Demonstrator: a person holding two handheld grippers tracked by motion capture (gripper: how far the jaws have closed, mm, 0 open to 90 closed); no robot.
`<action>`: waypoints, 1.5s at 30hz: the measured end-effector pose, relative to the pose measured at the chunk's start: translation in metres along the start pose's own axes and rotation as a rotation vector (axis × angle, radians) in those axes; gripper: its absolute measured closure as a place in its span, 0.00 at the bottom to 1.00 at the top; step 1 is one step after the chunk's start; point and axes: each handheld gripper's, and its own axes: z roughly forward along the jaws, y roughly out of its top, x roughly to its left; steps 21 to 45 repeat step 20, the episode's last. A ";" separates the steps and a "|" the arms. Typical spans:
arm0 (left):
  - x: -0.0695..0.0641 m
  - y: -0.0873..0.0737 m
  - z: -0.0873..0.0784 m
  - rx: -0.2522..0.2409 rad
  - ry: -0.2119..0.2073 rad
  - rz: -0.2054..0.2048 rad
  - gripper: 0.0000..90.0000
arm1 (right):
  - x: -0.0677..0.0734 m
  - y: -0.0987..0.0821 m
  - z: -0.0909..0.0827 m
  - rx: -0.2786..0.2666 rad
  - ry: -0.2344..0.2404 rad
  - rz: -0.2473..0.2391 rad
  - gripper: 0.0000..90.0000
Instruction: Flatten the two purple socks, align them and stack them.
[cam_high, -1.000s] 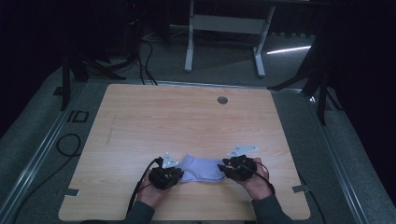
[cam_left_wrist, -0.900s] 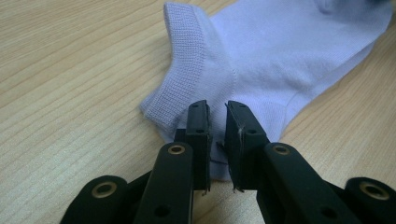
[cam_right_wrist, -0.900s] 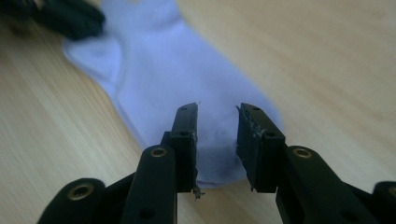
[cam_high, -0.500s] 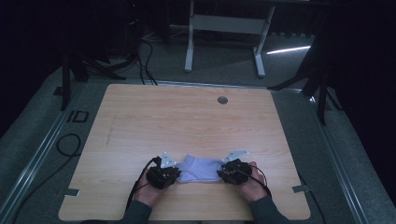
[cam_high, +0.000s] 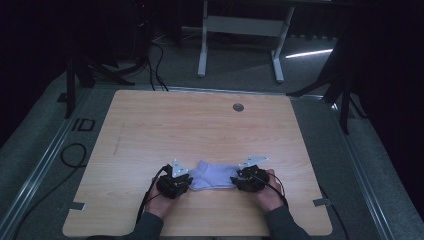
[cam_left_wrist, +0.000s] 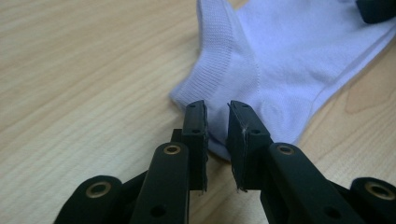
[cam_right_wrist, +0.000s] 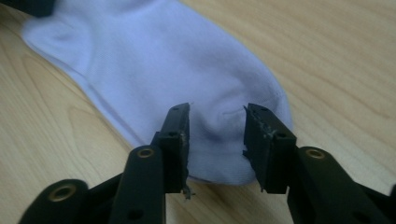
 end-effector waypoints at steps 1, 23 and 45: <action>0.001 0.000 -0.001 -0.007 0.003 -0.002 0.85 | 0.000 0.000 -0.002 -0.015 0.005 0.003 0.66; 0.028 -0.001 -0.014 -0.027 0.038 -0.080 0.81 | -0.029 -0.011 -0.024 -0.085 -0.035 0.088 0.62; 0.028 -0.001 -0.014 -0.027 0.038 -0.080 0.81 | -0.029 -0.011 -0.024 -0.085 -0.035 0.088 0.62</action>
